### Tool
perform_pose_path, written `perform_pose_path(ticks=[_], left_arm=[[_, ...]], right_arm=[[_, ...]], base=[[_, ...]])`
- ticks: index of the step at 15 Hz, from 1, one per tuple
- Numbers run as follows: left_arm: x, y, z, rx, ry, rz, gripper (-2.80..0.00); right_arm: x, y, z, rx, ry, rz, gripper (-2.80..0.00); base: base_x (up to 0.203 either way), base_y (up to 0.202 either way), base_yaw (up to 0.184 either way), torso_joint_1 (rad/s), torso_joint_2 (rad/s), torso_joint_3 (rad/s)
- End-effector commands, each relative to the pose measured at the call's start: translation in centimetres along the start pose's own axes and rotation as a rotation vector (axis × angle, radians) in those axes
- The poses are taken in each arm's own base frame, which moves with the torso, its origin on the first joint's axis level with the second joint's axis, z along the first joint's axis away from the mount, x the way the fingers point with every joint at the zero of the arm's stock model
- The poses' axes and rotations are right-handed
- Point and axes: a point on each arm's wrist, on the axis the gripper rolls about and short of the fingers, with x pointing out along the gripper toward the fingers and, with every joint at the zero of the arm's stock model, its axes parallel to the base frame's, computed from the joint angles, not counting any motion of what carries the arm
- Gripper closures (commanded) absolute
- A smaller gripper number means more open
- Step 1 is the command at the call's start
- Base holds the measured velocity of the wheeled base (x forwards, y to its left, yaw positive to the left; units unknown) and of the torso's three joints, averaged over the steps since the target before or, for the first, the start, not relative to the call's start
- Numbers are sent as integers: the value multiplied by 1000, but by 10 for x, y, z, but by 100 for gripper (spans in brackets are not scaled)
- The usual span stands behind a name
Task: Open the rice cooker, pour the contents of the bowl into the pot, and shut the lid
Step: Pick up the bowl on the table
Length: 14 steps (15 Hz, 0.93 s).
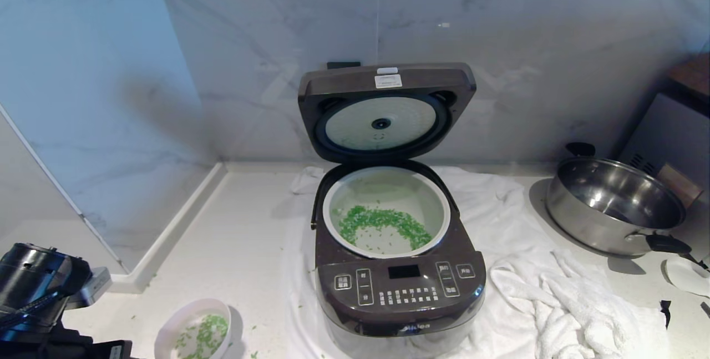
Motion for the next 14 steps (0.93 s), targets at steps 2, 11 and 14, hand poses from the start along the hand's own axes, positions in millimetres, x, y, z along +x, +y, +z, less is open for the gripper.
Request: perform_pose_path(ticks=[2, 11, 14], left_arm=[[28, -11, 7, 12, 81, 55, -280], [68, 15, 28, -40, 48, 148, -280], [69, 13, 8, -13, 101, 136, -280]], right_arm=[[0, 0, 0, 0, 0, 1, 0], [0, 0, 0, 0, 0, 1, 0], [0, 0, 0, 0, 0, 1, 0]], base=[[0, 0, 0, 0, 0, 0], [0, 0, 0, 0, 0, 0], [0, 0, 0, 0, 0, 0]])
